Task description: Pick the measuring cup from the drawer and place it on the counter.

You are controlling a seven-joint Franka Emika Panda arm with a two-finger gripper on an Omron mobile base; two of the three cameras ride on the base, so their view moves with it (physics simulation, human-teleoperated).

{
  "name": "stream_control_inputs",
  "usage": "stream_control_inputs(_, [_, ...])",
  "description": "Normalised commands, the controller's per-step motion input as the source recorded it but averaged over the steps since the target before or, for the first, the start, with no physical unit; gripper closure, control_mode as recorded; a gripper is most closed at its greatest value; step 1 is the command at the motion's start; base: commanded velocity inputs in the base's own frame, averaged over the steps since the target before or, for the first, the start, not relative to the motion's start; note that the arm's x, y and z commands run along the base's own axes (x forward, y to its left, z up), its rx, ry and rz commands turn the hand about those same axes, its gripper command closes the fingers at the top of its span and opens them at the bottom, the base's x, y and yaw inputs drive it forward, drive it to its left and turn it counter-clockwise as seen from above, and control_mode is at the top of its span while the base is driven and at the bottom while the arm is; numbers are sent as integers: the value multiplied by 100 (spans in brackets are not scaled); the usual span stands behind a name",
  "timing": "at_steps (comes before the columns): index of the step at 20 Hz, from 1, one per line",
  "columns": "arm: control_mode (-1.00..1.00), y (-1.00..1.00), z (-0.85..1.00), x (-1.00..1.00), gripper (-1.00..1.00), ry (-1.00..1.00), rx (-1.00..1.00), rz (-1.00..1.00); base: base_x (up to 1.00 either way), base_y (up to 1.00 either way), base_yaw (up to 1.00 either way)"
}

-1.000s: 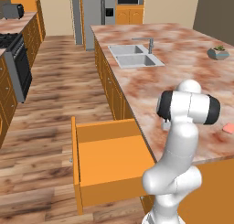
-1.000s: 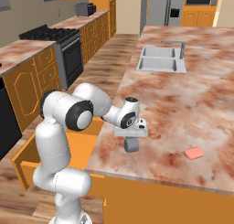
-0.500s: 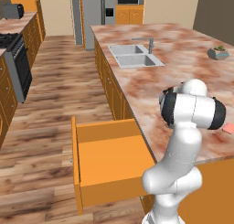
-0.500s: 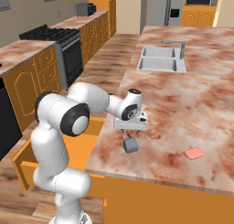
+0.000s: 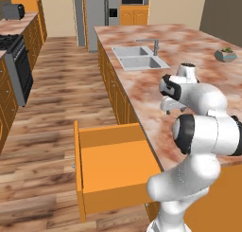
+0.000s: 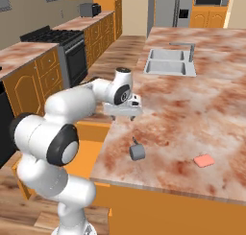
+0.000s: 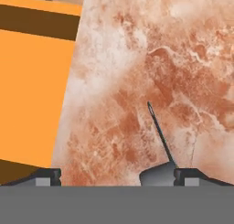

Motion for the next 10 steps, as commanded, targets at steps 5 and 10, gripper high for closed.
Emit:
stream_control_inputs(5, [-100, 100, 13, -98, -100, -43, -38, 0, 0, 0, 0])
stream_control_inputs(10, [-100, 100, 0, -100, -100, -43, -38, 0, 0, 0, 0])
